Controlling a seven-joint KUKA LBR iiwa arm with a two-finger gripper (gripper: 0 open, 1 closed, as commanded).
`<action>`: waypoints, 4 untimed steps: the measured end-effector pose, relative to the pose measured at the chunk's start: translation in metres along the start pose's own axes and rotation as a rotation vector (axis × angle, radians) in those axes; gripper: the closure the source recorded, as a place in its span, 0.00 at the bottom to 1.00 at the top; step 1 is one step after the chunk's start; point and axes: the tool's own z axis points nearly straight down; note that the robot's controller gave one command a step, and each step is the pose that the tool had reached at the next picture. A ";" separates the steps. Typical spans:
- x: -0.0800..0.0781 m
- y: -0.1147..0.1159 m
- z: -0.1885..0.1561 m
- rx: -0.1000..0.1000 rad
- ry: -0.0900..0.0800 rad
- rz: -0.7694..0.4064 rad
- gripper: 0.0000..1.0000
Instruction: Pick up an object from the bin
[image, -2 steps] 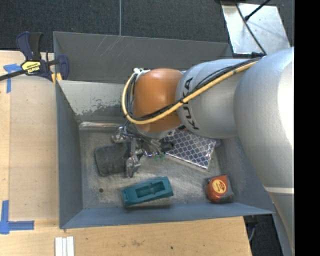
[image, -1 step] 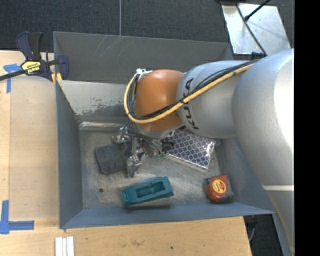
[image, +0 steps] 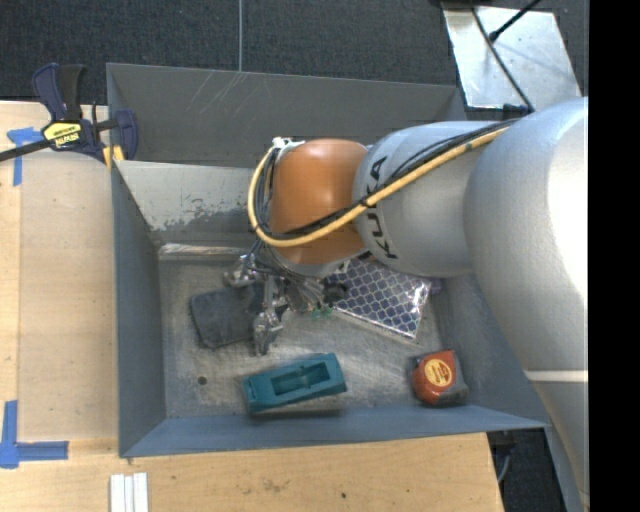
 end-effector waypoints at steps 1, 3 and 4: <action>0.001 0.000 -0.004 0.001 0.003 -0.001 1.00; 0.001 -0.001 -0.038 0.005 0.008 0.001 1.00; 0.002 -0.001 -0.053 0.005 0.009 0.001 1.00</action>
Offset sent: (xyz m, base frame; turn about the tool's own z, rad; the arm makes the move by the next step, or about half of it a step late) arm 0.0001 -0.0002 0.0322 0.0000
